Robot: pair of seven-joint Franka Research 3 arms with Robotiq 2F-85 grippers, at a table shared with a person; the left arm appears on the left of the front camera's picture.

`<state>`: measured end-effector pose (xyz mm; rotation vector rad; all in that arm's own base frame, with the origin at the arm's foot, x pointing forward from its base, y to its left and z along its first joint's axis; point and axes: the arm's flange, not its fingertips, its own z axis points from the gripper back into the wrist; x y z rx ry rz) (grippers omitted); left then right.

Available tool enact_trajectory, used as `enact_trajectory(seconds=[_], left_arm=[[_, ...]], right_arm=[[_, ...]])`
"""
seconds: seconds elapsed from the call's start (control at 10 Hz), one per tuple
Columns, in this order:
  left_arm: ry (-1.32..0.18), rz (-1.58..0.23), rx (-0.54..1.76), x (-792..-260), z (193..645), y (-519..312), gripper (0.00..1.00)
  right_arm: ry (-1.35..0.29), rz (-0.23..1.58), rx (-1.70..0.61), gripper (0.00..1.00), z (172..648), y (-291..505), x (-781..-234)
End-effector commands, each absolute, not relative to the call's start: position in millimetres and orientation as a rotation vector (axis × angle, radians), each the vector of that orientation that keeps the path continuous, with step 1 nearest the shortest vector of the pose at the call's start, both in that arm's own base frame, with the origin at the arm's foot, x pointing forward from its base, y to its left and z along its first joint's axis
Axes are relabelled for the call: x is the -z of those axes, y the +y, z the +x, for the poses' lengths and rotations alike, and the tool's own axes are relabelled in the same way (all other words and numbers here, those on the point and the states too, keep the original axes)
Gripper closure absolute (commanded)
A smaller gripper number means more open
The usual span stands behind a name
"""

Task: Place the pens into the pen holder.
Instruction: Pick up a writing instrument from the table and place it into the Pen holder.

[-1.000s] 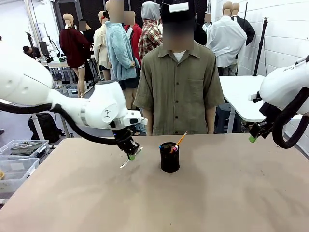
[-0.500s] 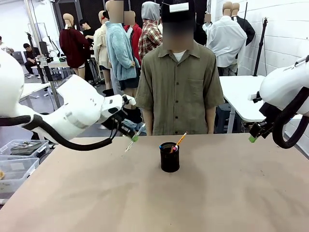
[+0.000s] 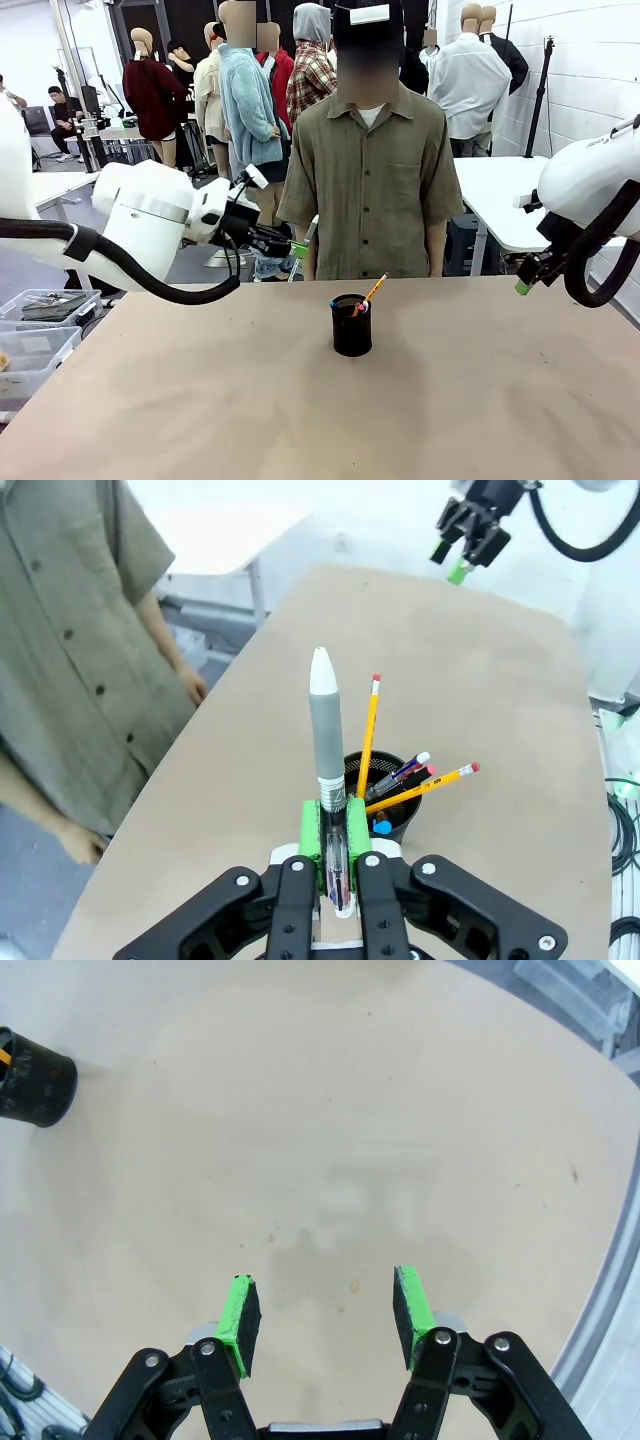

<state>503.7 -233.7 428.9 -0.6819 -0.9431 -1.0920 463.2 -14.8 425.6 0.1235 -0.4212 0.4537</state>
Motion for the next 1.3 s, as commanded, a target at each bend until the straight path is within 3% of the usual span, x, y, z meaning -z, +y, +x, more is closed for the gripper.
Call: enact_trajectory(seconds=[0.0,0.4,1.2], left_arm=[[-0.996,-0.759,1.117,-403.6,508.5,-240.1,1.00],[-1.079,-0.858,1.141,-397.1,532.0,-279.1,1.00],[-1.015,-0.904,1.217,-347.3,548.6,-325.8,1.00]], right_arm=[[-0.427,0.100,-0.467,0.32,461.1,-16.2,-422.4],[-0.427,0.100,-0.467,0.32,461.1,-16.2,-422.4],[-0.427,0.100,-0.467,0.32,461.1,-16.2,-422.4]])
